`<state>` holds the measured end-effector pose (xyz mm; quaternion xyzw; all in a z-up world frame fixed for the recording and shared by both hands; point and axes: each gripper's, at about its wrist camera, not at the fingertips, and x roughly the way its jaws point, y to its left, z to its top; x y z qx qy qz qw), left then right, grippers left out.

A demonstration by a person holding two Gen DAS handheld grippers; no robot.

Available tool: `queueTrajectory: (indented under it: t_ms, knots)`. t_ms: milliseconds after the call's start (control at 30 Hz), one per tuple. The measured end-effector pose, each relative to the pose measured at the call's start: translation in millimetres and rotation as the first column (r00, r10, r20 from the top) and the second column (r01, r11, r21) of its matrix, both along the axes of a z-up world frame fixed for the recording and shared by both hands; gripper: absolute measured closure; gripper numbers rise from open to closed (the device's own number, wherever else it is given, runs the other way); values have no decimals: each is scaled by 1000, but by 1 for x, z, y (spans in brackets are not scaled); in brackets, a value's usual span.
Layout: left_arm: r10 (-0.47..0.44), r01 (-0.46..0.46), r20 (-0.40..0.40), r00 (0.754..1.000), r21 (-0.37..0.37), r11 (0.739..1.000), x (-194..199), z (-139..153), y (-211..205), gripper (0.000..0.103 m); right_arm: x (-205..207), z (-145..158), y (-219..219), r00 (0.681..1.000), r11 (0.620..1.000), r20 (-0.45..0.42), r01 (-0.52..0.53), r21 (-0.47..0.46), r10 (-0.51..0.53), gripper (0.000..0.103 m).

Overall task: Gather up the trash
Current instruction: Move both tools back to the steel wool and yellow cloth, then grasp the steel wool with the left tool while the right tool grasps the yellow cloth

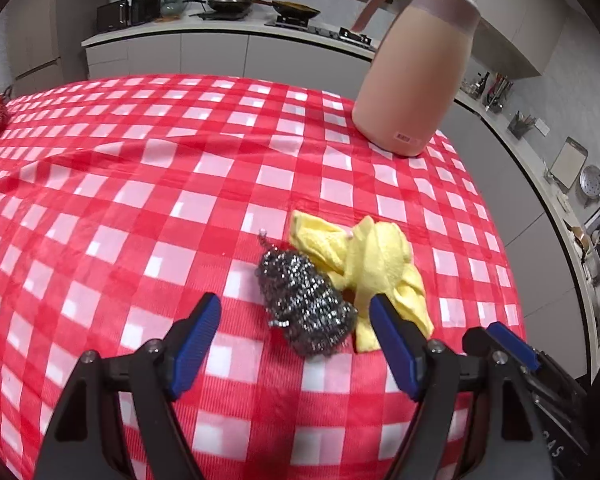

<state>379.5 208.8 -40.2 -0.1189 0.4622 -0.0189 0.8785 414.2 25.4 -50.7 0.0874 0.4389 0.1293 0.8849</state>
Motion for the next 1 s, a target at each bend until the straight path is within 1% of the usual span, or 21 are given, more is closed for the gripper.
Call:
queueTrajectory:
  t_ms: [133, 300, 533, 633, 700, 800, 833, 867, 900, 933, 967, 1000]
  knots:
    - [-19, 19, -26, 999, -16, 1000, 11, -12, 1, 25, 8, -3, 1, 1000, 1000, -10, 23, -11, -23, 49]
    - [-22, 21, -34, 999, -23, 1000, 16, -22, 12, 25, 16, -7, 2, 999, 999, -23, 33, -12, -33, 49]
    - [-10, 10, -9, 1000, -25, 1000, 17, -21, 36, 23, 31, -13, 22, 999, 1000, -35, 1, -2, -1, 49]
    - [-26, 26, -4, 1000, -23, 999, 14, -21, 40, 23, 38, -16, 34, 999, 1000, -40, -24, 5, 24, 49]
    - [-46, 45, -4, 999, -24, 999, 11, -21, 41, 25, 43, -19, 42, 998, 999, -44, -38, 6, 38, 49]
    - [-68, 68, -9, 998, -43, 997, 8, -23, 41, 31, 51, -24, 51, 997, 999, -54, -51, 3, 51, 49]
    - [-78, 78, -7, 997, -52, 996, 8, -23, 41, 37, 53, -25, 52, 997, 999, -56, -51, 3, 51, 48]
    - [-91, 90, -2, 996, -57, 994, 8, -22, 39, 48, 57, -28, 54, 997, 999, -60, -53, 8, 53, 47]
    - [-104, 104, 2, 995, -58, 993, 8, -22, 36, 53, 58, -29, 55, 996, 998, -63, -55, 10, 55, 46]
    - [-127, 127, 8, 992, -54, 990, 8, -21, 31, 61, 61, -31, 57, 996, 998, -69, -59, 14, 60, 44]
    - [-140, 140, 13, 990, -42, 989, 7, -20, 27, 64, 62, -33, 57, 995, 998, -73, -63, 20, 64, 44]
    - [-151, 152, 18, 988, -29, 988, 6, -19, 24, 65, 63, -35, 58, 994, 997, -79, -69, 29, 71, 44]
